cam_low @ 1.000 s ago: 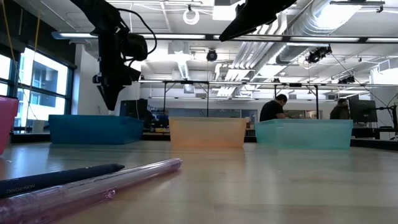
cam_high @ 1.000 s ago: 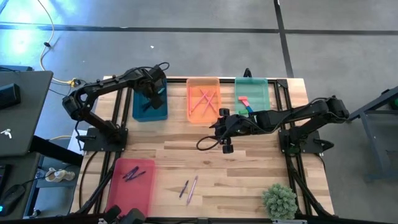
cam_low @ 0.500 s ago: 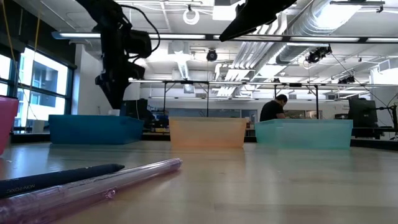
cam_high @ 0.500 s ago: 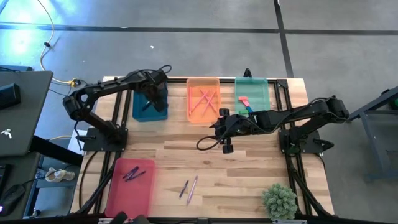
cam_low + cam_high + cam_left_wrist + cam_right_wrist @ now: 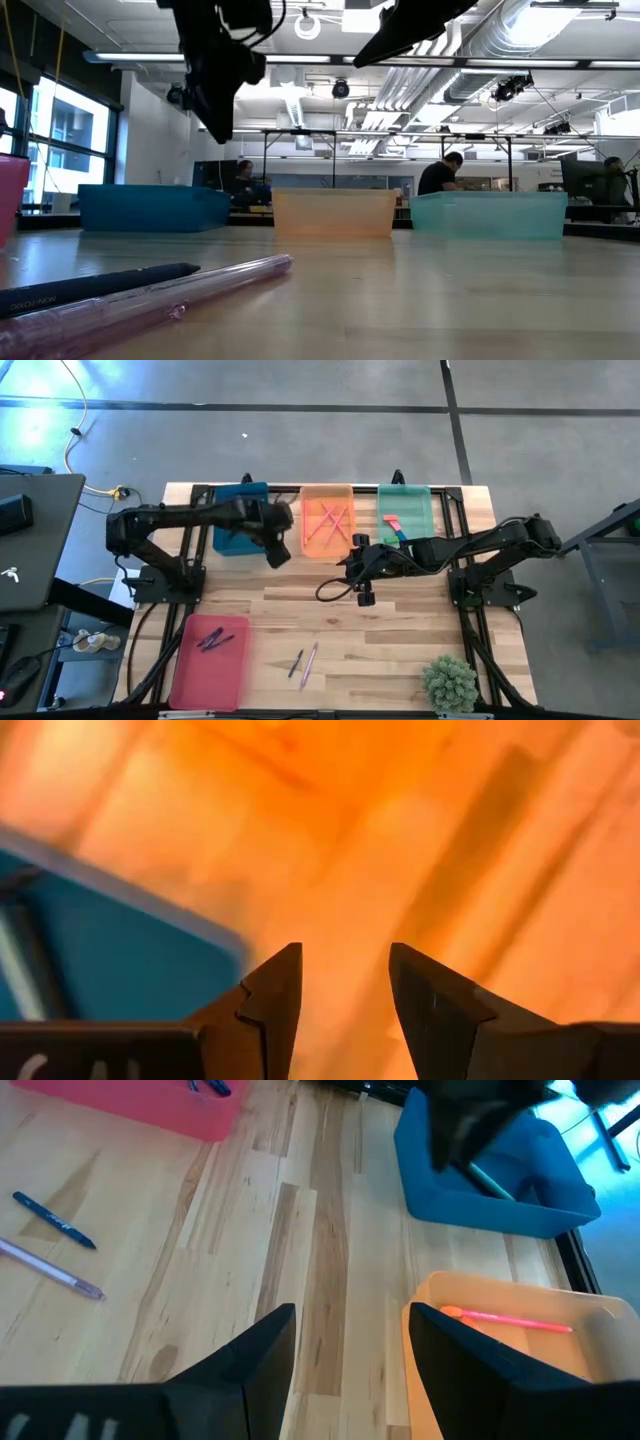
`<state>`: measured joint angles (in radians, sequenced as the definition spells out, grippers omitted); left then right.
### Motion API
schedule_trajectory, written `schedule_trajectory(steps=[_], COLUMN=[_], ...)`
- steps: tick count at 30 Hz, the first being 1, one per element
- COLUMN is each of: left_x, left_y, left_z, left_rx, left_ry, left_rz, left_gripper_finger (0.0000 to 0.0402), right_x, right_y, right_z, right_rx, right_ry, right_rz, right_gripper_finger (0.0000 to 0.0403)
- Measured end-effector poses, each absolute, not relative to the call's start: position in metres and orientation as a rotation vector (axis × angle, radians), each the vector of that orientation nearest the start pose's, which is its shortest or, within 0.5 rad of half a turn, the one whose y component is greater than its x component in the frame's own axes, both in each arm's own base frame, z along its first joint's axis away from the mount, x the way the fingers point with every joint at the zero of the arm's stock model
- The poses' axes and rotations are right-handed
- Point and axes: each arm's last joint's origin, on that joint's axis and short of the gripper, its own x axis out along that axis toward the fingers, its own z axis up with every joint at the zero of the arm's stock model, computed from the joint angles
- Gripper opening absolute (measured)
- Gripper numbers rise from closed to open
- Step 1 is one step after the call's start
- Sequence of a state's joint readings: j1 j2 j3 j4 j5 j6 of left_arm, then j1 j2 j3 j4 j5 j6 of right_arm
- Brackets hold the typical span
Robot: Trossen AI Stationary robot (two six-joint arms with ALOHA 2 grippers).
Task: Sort crayons/erasers/pens/pencils in bins
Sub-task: Put the crayon into the pink bin
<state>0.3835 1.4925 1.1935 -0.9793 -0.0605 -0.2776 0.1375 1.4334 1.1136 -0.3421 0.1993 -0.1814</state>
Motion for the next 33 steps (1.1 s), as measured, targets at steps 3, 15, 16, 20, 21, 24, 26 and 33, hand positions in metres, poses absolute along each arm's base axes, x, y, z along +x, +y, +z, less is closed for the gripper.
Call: schedule_trajectory(steps=[3,15,16,20,21,24,26,33], left_x=[0.268,0.286,0.287,0.290,0.291,0.294,0.296,0.296], left_y=[0.081,-0.017,-0.023,-0.045,-0.049,-0.059,-0.063,-0.070], left_z=[0.262,0.264,0.264,0.267,0.268,0.270,0.272,0.273], left_rx=[-0.458,-0.528,-0.536,-0.565,-0.567,-0.585,-0.615,-0.690], left_ry=[1.199,1.138,1.124,1.069,1.055,1.022,1.008,1.027], left_rz=[0.532,0.421,0.409,0.354,0.337,0.279,0.249,0.198], left_gripper_finger=[0.0142,0.0142,0.0142,0.0142,0.0142,0.0142,0.0142,0.0135], right_x=[0.308,0.309,0.309,0.309,0.309,0.309,0.309,0.309], right_y=[0.036,0.024,0.022,0.016,0.015,0.012,0.012,0.012], right_z=[0.285,0.284,0.284,0.284,0.284,0.284,0.284,0.284], right_rx=[-0.287,-0.280,-0.278,-0.268,-0.262,-0.240,-0.239,-0.238], right_ry=[0.673,0.688,0.689,0.692,0.692,0.693,0.693,0.693], right_rz=[0.000,-0.042,-0.048,-0.070,-0.075,-0.090,-0.092,-0.092], right_gripper_finger=[0.0190,0.0190,0.0190,0.0190,0.0190,0.0190,0.0190,0.0190])
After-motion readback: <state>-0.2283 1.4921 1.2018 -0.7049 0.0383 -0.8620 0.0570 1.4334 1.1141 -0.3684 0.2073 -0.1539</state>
